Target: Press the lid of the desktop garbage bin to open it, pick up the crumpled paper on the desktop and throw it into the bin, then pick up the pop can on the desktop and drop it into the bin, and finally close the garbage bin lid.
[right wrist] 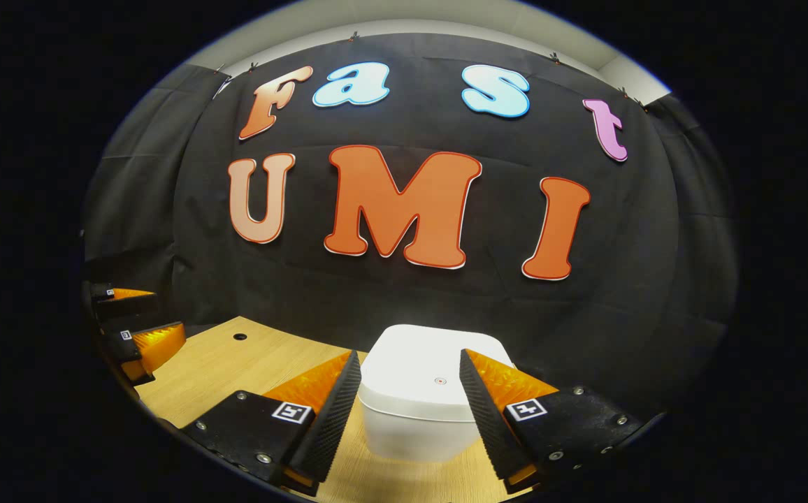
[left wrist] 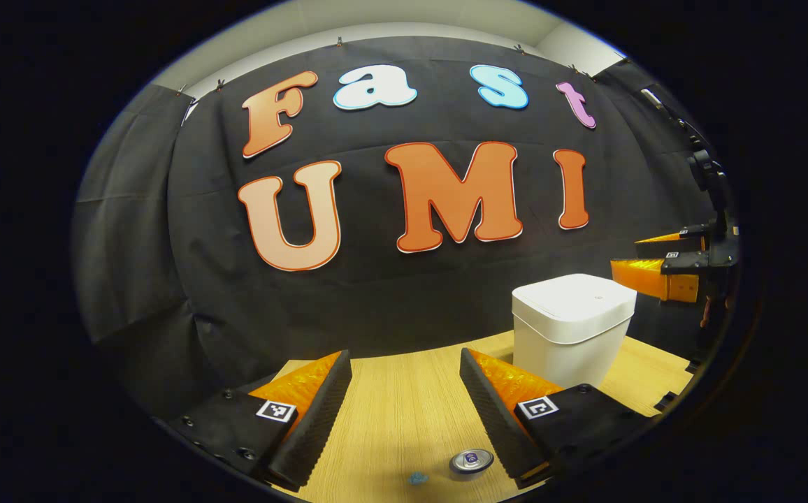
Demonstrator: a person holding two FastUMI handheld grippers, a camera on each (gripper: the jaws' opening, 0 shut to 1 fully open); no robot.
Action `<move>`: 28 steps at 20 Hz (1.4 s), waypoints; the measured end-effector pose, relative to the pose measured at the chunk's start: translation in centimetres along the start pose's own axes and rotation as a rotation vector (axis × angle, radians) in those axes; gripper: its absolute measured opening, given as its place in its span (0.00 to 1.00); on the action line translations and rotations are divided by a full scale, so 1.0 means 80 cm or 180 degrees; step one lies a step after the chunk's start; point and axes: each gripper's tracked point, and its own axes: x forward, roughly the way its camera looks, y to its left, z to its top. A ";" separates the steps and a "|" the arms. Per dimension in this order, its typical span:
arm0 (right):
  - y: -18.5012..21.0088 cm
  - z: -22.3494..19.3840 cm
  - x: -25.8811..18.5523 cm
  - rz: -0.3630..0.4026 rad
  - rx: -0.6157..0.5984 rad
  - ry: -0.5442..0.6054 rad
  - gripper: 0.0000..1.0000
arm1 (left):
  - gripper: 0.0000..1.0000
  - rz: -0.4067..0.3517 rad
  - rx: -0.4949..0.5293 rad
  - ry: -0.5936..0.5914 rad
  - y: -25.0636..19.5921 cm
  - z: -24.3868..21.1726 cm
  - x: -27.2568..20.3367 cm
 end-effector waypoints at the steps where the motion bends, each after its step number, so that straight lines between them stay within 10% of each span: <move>1: 0.000 0.000 0.003 0.0021 0.0014 0.0005 0.81 | 0.99 0.0019 -0.0002 0.0003 0.003 -0.001 -0.001; 13: -0.024 0.001 0.047 -0.0080 0.0078 0.0076 0.22 | 0.99 0.0297 -0.0008 0.0076 0.035 -0.010 -0.005; 28: -0.042 -0.033 0.083 -0.0071 0.0127 0.0276 0.01 | 0.99 0.0499 0.0025 0.0238 0.041 -0.023 -0.006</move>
